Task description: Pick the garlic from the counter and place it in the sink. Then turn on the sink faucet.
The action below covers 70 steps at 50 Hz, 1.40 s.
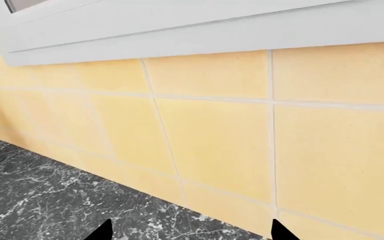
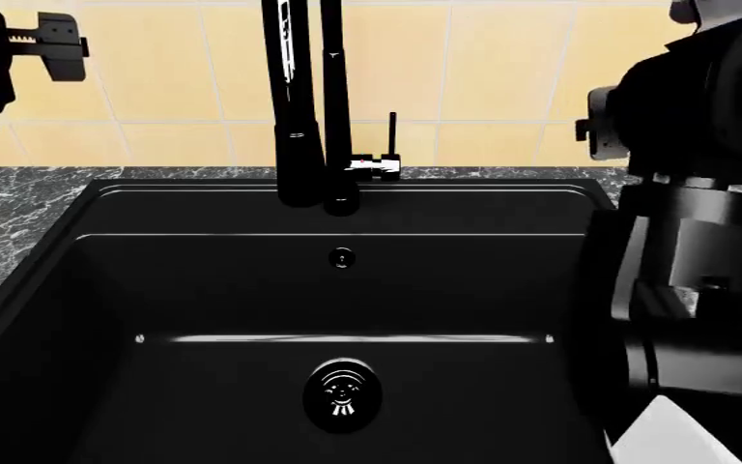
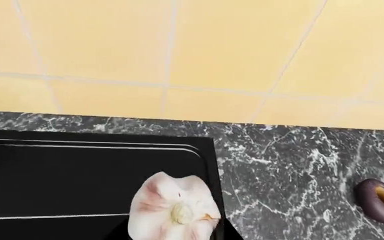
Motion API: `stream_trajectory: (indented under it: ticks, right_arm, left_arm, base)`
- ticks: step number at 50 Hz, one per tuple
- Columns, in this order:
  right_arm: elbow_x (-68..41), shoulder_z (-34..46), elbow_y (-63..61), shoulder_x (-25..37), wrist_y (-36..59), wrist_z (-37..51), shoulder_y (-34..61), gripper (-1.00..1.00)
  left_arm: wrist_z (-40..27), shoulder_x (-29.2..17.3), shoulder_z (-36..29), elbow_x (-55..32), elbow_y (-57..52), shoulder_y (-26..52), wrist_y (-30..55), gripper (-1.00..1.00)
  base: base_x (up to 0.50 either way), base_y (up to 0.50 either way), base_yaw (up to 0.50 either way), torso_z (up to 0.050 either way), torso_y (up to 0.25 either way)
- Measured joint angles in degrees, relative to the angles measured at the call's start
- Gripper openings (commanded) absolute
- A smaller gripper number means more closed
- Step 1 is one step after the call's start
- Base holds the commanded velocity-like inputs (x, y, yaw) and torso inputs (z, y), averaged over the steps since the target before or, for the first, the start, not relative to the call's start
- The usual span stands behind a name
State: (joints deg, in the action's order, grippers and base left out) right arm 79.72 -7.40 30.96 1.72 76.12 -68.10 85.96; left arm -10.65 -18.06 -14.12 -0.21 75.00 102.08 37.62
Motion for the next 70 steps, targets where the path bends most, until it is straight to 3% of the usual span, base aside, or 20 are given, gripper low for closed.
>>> stream_trajectory:
  ticks: [9,17,28,40,48,57,70]
  right_arm:
    - [-23.97,11.72,6.31,-0.66,4.84,12.94,1.42,-1.00]
    - [-37.90,18.53,9.58,-0.82,6.49,20.97,1.52,-1.00]
    - [-58.49,27.35,19.83,-0.98,2.87,33.37,3.89,-1.00]
    - [-100.73,58.86,29.70,-1.11,-5.00,49.01,6.97,-1.00]
    - [-121.65,76.01,30.33,-1.16,-9.18,55.26,7.32,-1.00]
    - [-134.24,86.60,30.30,-1.19,-11.95,59.65,6.50,-1.00]
    - [-141.04,92.31,29.64,-1.16,-14.44,63.21,2.51,-1.00]
  left_arm:
    - [-0.03,0.10,0.12,0.01,0.00,0.05,-0.01,1.00]
    - [-0.07,0.22,0.23,0.02,0.00,-0.05,-0.11,1.00]
    - [-0.10,0.30,0.35,0.07,0.00,-0.11,-0.12,1.00]
    - [-0.05,0.58,0.53,0.14,0.00,-0.13,-0.12,1.00]
    - [0.00,0.81,0.70,0.17,0.00,-0.33,-0.24,1.00]
    - [0.05,0.93,0.94,0.21,0.00,-0.61,-0.42,1.00]
    - [0.13,1.03,1.26,0.30,0.00,-0.79,-0.53,1.00]
  base:
    - [0.00,0.00,0.00,0.000,0.001]
    - [0.00,0.00,0.00,0.000,0.000]
    - [0.00,0.00,0.00,0.000,0.000]
    - [0.00,0.00,0.00,0.000,0.000]
    - [0.00,0.00,0.00,0.000,0.000]
    - [0.00,0.00,0.00,0.000,0.000]
    - [0.00,0.00,0.00,0.000,0.000]
